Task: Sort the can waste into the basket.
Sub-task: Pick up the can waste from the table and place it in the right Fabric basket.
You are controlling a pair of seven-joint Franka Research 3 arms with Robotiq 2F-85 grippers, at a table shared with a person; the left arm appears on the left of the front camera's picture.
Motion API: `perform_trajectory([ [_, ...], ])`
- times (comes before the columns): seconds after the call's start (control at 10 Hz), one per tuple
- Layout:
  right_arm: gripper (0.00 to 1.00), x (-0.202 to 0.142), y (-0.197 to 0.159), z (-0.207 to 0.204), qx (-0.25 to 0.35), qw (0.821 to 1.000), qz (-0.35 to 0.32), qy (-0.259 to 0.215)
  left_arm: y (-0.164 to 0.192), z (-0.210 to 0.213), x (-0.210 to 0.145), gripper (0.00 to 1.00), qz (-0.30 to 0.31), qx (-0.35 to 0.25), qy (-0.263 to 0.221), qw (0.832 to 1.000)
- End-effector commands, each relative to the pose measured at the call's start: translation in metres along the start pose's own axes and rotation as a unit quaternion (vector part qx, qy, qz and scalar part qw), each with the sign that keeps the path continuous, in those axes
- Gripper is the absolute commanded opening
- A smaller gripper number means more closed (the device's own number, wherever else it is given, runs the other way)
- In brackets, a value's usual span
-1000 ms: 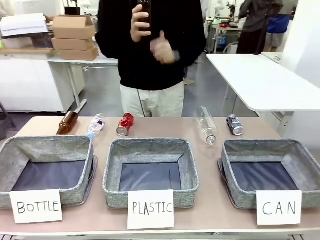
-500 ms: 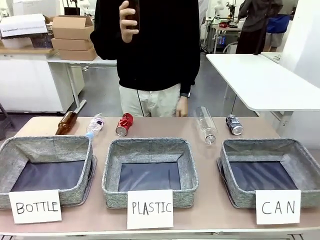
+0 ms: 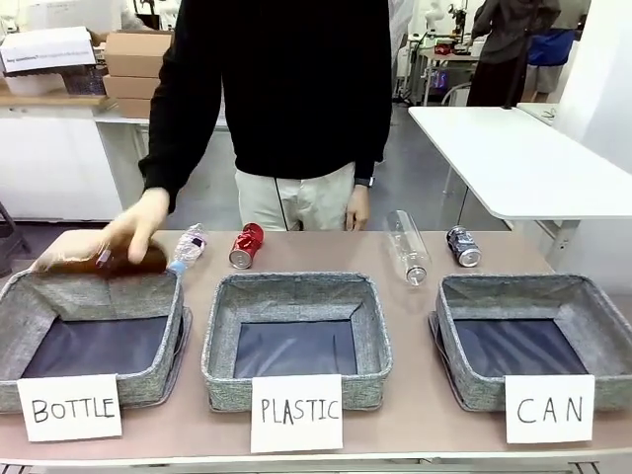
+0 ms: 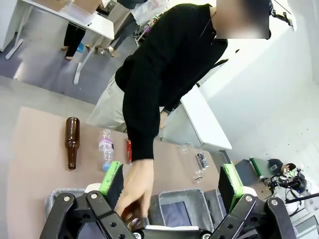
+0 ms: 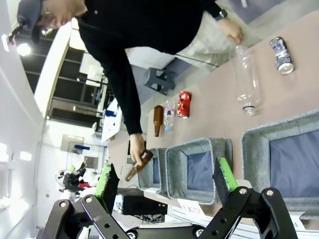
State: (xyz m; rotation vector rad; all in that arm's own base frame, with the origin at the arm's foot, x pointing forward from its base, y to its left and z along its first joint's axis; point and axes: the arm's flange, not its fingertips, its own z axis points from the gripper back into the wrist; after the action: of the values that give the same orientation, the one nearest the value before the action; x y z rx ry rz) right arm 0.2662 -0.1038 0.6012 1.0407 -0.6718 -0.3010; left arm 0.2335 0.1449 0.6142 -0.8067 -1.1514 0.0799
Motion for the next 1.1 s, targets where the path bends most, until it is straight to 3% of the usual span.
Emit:
perform_trajectory([
  [0.0,1.00,0.001,0.000,-0.002,0.012,1.000,0.011,-0.004,0.003,0.003,0.004,1.00,-0.007,-0.001,0.001,1.000],
  [0.9,1.00,0.001,0.000,-0.002,0.012,1.000,0.011,-0.004,0.000,0.002,0.000,1.00,0.000,-0.001,-0.002,1.000],
  [1.0,1.00,0.001,0.000,-0.002,0.012,1.000,0.011,-0.004,-0.010,-0.018,0.003,1.00,-0.020,-0.009,0.055,0.998],
])
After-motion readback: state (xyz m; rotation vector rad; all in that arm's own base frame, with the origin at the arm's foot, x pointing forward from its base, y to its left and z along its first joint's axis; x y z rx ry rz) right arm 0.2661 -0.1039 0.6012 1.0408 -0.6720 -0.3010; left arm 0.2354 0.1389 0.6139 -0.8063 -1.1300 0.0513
